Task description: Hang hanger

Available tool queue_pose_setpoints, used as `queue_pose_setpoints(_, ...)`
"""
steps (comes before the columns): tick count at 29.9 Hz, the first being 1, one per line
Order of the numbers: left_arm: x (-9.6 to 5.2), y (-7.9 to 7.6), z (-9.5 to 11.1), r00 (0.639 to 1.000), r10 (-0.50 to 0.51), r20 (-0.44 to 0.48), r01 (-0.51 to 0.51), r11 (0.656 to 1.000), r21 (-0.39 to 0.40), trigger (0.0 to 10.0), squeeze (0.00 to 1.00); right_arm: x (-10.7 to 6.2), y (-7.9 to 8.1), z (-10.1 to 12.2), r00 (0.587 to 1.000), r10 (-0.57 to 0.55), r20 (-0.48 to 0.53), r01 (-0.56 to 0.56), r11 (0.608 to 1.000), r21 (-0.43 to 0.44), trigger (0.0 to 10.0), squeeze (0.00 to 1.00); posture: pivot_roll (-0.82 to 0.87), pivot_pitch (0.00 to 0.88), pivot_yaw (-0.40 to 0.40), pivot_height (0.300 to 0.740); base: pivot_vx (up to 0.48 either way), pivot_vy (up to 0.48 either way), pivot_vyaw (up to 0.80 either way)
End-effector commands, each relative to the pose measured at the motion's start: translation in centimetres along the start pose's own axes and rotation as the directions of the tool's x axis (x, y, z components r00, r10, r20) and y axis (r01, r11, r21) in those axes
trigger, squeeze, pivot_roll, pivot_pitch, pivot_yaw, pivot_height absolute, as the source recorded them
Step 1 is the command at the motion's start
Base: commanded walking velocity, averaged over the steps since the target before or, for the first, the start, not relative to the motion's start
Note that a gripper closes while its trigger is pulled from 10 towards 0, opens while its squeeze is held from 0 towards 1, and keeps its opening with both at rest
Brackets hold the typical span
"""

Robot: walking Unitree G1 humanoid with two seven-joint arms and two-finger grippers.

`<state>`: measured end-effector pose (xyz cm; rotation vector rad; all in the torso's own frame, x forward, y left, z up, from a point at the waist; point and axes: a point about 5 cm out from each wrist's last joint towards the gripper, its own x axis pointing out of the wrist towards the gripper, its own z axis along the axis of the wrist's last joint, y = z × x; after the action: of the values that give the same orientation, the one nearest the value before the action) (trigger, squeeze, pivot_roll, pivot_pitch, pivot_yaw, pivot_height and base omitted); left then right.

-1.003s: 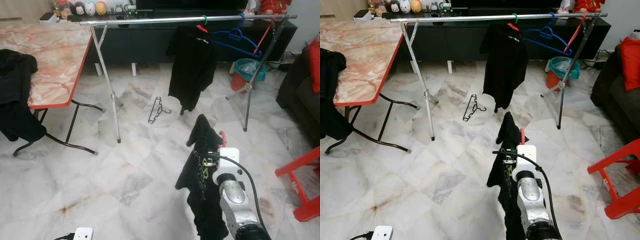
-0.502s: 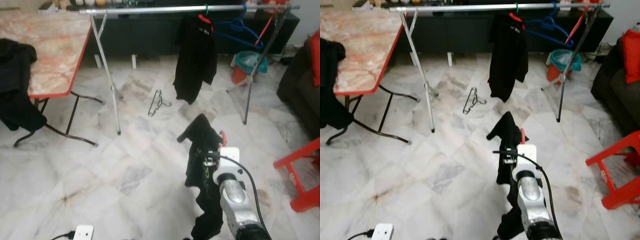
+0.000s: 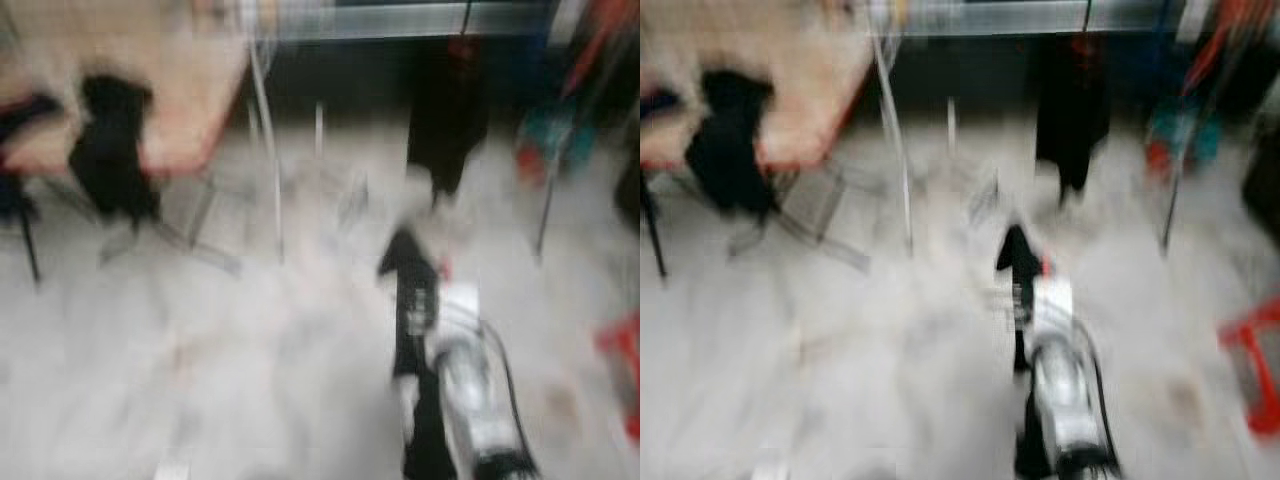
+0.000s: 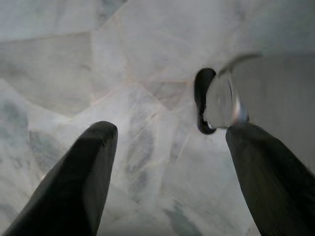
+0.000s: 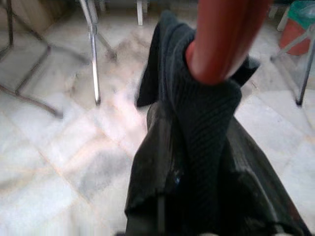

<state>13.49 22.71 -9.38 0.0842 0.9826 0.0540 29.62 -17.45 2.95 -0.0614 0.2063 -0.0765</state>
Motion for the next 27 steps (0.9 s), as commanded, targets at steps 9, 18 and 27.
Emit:
queue_pose_setpoints(9, 0.0, -0.2, 0.5, 0.999, -0.014, 0.048, 0.011, 0.999, 0.053, 10.0, 0.0, 0.6, -0.2, 1.4, 0.999, -0.002, 0.052, 0.003, 1.0, -0.017, 10.0, 0.0, 0.0, 0.075, 0.004, 0.74, 0.0, 0.0, 0.0)
queue_pose_setpoints(18, 0.0, -0.3, 3.3, 0.973, -0.062, 0.223, 0.002, 0.966, 0.259, 10.0, 0.0, 1.7, -1.2, 3.0, 0.998, 0.03, 0.059, -0.023, 0.991, -0.129, 10.0, 0.0, 0.01, 0.066, 0.01, 0.74, 0.0, 0.0, 0.0)
queue_pose_setpoints(27, -1.4, 0.9, 12.7, 0.805, -0.069, 0.589, -0.129, 0.949, 0.288, 10.0, 0.0, 2.6, -2.5, 3.0, 0.996, 0.069, -0.062, -0.081, 0.968, -0.236, 10.0, 0.0, 0.02, 0.052, 0.014, 0.74, 0.0, 0.0, 0.0)
